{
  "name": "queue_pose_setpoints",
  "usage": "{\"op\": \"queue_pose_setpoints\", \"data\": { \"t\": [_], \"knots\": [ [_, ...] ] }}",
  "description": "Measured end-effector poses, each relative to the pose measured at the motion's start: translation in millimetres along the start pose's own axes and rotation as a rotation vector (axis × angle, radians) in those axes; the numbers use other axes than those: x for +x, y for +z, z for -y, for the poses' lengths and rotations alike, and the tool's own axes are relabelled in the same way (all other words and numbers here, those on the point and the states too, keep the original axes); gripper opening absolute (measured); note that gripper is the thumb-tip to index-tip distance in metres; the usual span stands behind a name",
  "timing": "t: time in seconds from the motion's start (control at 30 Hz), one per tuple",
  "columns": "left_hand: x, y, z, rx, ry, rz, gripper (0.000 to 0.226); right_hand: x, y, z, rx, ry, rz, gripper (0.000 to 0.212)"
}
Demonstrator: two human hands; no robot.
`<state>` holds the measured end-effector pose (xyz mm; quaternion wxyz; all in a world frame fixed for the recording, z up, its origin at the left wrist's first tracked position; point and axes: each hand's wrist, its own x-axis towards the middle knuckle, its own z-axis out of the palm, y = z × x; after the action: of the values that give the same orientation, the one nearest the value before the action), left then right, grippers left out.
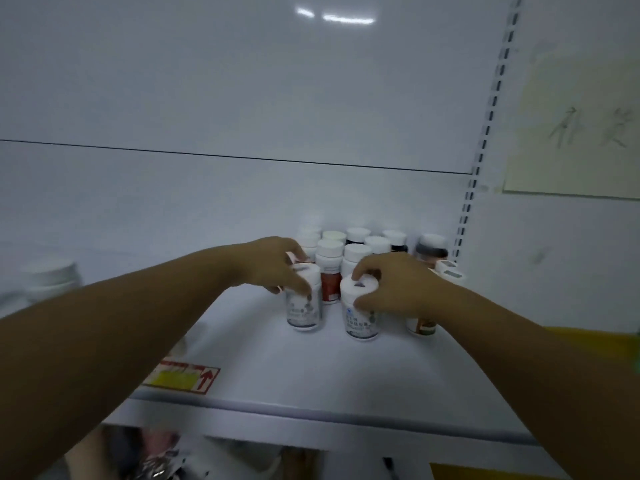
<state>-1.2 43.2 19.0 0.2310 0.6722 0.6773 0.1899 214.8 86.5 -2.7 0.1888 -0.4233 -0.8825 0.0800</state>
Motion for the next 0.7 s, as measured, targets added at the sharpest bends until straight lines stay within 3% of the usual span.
{"op": "queue_pose_setpoints", "data": {
  "t": [0.13,0.27,0.57,0.7],
  "knots": [
    [-36,-24,19,-0.100,-0.029,-0.094,0.037,13,-1,31,0.438,-0.035,-0.040,0.019],
    [-93,-61,52,-0.121,-0.102,-0.116,0.032,20,10,89,0.664,-0.163,0.027,0.015],
    [-243,-121,150,-0.163,-0.129,-0.319,0.039,34,63,271,0.780,-0.325,0.153,0.008],
    [-323,-156,227,-0.239,-0.174,-0.512,0.045,32,102,386,0.787,-0.404,0.175,0.007]
  ]
}}
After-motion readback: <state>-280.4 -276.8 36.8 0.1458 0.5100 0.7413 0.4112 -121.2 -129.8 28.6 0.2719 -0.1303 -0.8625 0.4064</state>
